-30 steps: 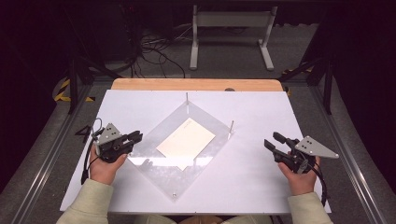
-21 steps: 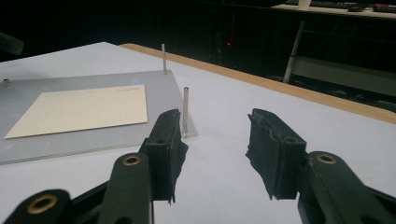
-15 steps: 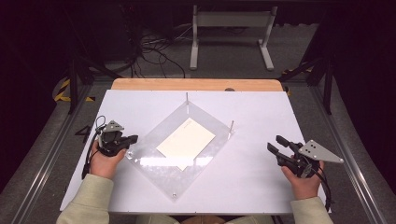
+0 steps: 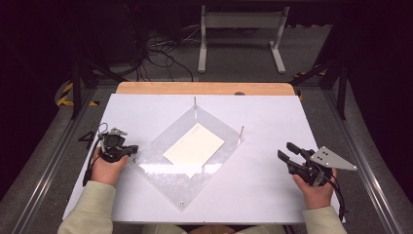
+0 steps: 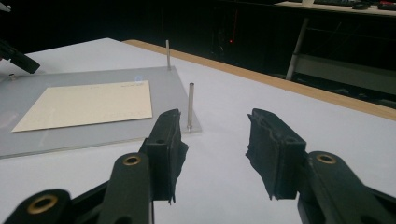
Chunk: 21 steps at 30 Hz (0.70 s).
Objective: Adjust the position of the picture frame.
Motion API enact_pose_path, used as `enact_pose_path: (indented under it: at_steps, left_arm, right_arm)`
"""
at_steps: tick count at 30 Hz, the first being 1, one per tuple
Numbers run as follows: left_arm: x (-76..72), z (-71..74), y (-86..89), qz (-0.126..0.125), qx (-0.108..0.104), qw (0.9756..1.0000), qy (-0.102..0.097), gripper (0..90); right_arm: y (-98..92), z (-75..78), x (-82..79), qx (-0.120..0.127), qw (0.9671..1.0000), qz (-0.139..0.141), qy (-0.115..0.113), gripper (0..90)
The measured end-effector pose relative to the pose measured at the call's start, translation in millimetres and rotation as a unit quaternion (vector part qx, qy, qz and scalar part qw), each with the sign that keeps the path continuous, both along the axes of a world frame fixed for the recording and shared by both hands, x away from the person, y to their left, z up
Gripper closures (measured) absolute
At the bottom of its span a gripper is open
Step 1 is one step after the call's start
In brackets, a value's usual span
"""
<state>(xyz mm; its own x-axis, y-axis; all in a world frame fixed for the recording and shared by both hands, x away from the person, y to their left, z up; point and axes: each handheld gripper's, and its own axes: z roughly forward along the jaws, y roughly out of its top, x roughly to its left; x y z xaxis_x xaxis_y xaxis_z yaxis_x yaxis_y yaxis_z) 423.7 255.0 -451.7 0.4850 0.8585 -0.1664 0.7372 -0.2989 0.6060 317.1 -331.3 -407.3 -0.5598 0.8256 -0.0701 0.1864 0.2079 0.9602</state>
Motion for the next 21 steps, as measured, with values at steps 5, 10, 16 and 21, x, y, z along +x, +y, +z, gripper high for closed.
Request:
enact_pose_path:
  at_steps: [5, 10, 16, 21]
  left_arm:
    - [0.1, -0.2, 0.7, -0.002, -0.007, 0.9999, 0.008, 89.7]
    - [0.0, -0.5, 2.4, -0.005, -0.016, 0.9997, 0.017, 89.9]
    - [-3.7, 0.7, -5.2, -0.032, -0.029, 0.9980, 0.045, 90.0]
    - [-8.9, 2.3, -16.2, -0.062, -0.020, 0.9964, 0.054, 90.0]
  right_arm:
    - [-1.6, -1.6, 1.7, 0.010, 0.9999, 0.004, 0.008, 52.4]
    - [-3.4, -2.0, 2.1, 0.013, 0.9999, 0.001, 0.010, 52.2]
    - [-4.1, -1.8, 2.0, 0.017, 0.9998, 0.000, 0.012, 52.0]
    - [-4.7, -1.6, 2.1, 0.017, 0.9998, 0.002, 0.011, 51.8]
